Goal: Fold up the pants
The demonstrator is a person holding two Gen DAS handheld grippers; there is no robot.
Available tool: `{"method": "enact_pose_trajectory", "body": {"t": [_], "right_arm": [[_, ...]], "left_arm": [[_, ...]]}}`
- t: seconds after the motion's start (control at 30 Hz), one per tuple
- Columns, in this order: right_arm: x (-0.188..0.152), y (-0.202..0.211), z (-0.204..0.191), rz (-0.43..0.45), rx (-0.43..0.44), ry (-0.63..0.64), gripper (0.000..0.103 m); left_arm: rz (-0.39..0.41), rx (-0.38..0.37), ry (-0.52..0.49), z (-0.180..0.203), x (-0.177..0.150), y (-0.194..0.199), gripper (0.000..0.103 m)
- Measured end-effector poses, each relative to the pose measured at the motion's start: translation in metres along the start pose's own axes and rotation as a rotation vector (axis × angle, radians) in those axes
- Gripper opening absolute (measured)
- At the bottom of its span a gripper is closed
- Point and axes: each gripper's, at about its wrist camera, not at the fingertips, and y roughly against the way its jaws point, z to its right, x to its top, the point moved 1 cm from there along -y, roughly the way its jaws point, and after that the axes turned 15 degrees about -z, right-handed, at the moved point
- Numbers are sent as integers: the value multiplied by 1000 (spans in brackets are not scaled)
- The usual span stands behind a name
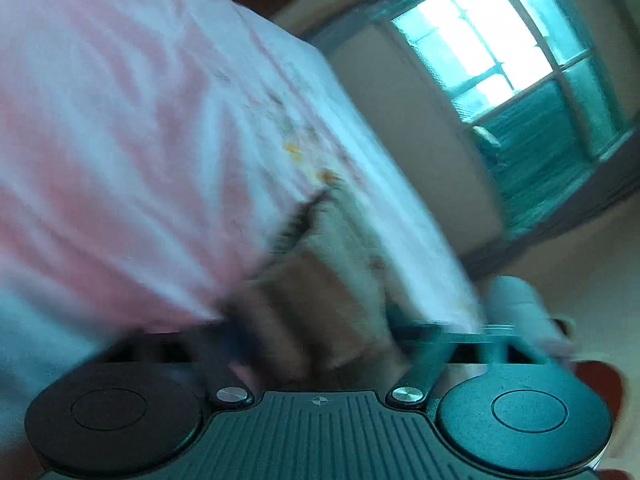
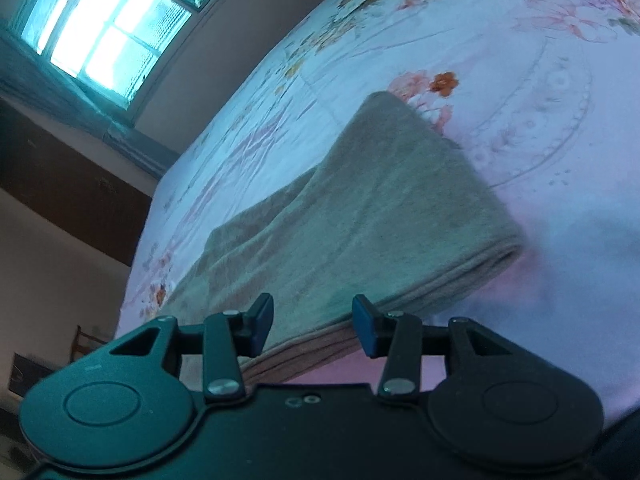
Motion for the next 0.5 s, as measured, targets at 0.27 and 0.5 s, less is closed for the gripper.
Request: {"method": "enact_pose_trajectory", "body": {"t": [0.27, 0.5], "right_arm": [[-35, -51, -86, 11, -237, 335, 41], [-96, -115, -136, 8, -517, 742, 93]], "left_arm": [[28, -70, -48, 30, 3, 37, 41], [11, -52, -136, 59, 13, 52, 41]]}}
